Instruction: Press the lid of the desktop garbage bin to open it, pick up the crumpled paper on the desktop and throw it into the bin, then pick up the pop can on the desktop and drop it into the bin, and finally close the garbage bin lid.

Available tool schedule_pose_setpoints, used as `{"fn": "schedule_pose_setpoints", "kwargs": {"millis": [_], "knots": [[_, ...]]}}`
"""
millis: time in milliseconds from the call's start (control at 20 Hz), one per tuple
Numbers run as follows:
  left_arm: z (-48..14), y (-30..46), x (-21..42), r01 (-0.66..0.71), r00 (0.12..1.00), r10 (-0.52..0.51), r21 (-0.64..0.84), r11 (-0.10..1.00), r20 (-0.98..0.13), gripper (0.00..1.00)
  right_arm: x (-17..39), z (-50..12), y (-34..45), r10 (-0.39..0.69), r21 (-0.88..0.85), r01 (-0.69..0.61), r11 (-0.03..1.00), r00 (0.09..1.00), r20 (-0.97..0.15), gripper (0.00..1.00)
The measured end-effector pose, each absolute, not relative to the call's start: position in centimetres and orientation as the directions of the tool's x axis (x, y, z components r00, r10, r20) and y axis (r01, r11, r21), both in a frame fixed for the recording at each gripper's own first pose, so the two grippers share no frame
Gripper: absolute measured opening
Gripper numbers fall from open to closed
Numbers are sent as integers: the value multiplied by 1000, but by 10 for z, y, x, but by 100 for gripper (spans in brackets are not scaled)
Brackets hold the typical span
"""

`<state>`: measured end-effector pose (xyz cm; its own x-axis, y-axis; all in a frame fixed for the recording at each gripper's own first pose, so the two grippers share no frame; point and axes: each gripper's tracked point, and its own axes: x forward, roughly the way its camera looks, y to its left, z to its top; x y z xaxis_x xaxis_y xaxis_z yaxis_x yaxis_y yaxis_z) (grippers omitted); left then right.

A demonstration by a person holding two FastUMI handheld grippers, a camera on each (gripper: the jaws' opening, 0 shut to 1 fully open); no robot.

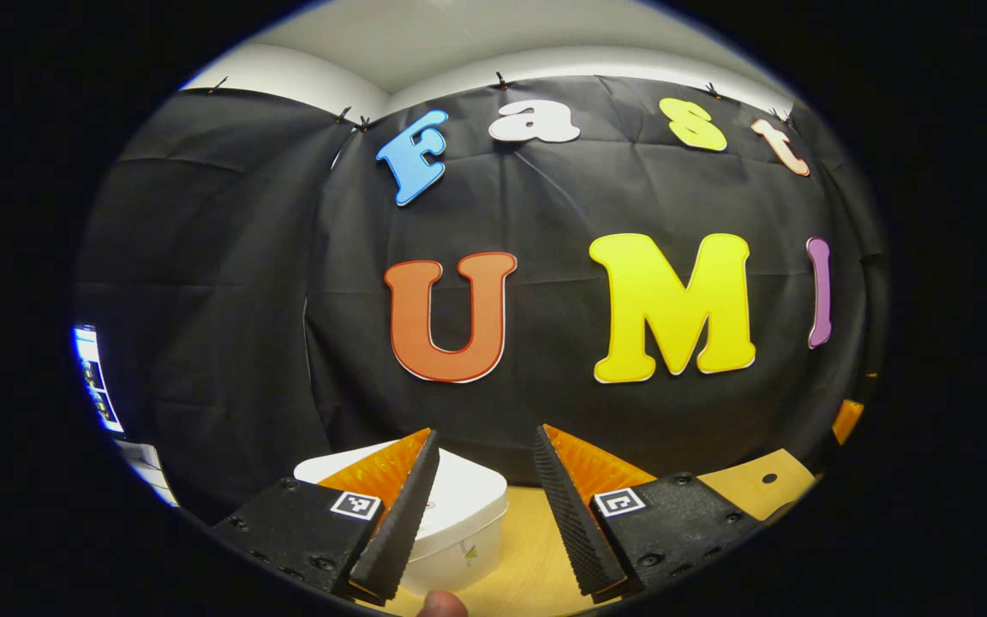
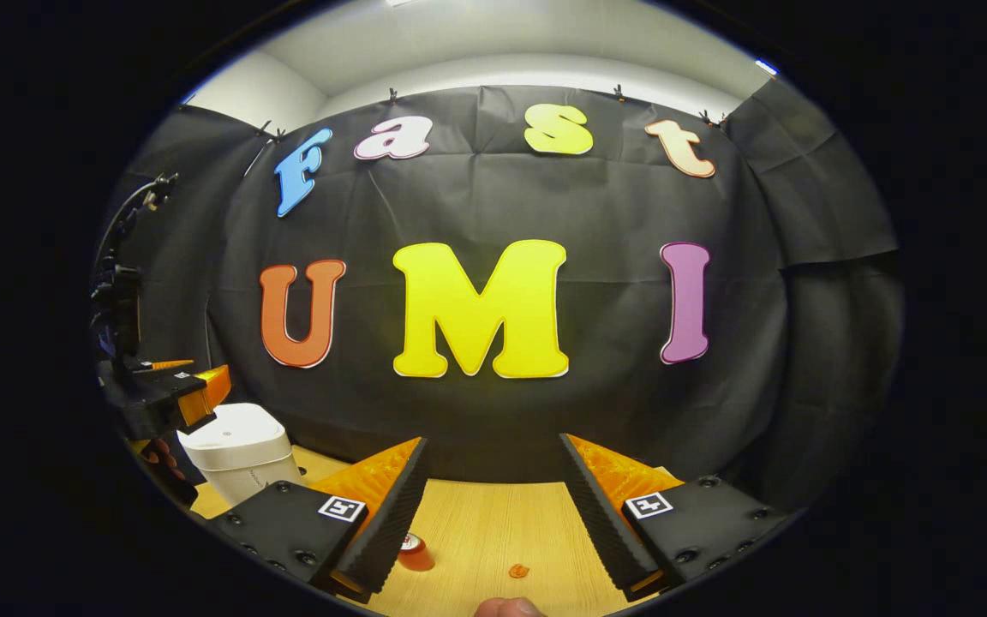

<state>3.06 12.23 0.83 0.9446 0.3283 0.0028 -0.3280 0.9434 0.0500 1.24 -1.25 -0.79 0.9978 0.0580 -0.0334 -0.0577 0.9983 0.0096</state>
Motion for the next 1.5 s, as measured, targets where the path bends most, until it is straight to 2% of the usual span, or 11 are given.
{"fn": "schedule_pose_setpoints", "kwargs": {"millis": [350,700,900,950,1000,1050,1100,1200,1500], "knots": [[-10,156,41,-388,920,391,56,920,-38,66,16,-9,-14,57,-11,-57,998,997,-42,92],[-45,186,51,-433,891,437,63,899,-122,40,18,-14,-14,61,-35,-63,997,996,-59,94],[-67,194,53,-449,876,447,37,893,-182,30,19,-24,-13,64,-51,-69,996,994,-88,94],[-72,195,54,-449,873,447,33,893,-197,32,19,-27,-14,61,-53,-66,996,994,-96,94],[-76,195,54,-451,870,448,32,892,-208,24,19,-29,-15,59,-53,-65,996,993,-102,94],[-80,197,55,-453,867,448,31,891,-219,27,18,-30,-16,57,-55,-63,997,993,-104,94],[-84,198,56,-458,862,453,32,888,-229,20,19,-30,-17,56,-59,-62,996,993,-105,94],[-91,197,56,-460,855,452,30,887,-253,16,20,-32,-19,52,-65,-59,996,993,-109,94],[-101,198,56,-484,834,477,48,874,-277,9,23,-43,-23,42,-60,-50,997,991,-131,94]]}}
